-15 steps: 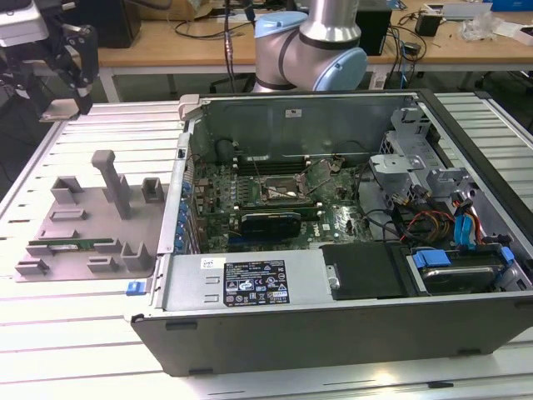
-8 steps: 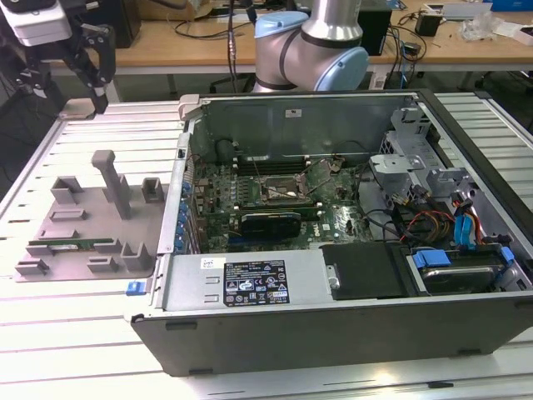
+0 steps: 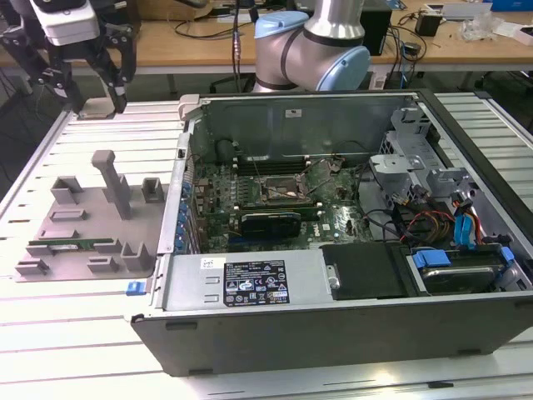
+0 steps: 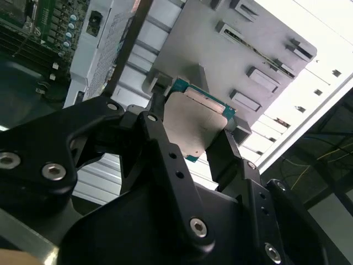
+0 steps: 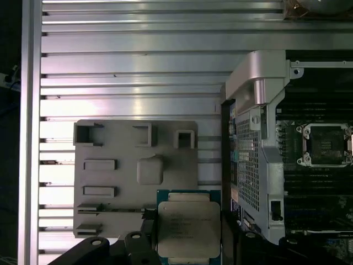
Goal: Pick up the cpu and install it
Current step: 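Pick up the cpu and move it towards the insertion slot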
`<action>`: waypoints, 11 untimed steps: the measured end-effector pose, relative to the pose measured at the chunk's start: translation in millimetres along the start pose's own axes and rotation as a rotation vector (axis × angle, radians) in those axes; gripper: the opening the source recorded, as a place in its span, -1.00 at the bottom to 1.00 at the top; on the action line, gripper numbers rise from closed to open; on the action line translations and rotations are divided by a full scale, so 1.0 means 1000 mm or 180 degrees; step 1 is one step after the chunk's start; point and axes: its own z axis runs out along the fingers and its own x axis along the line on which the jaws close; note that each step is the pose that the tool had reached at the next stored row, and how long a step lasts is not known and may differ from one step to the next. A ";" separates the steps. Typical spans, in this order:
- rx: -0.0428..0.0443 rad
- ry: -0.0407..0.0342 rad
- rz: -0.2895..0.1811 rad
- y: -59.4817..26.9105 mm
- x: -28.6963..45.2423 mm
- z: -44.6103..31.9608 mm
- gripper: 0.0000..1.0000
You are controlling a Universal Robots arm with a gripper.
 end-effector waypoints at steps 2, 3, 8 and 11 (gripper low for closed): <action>0.0000 0.0000 0.0000 0.0000 -0.0061 0.0000 0.09; 0.0000 0.0000 0.0000 0.0001 -0.0106 0.0000 0.09; 0.0000 0.0000 0.0000 0.0003 -0.0236 0.0000 0.09; 0.0000 0.0000 -0.0001 0.0003 -0.0315 -0.0001 0.09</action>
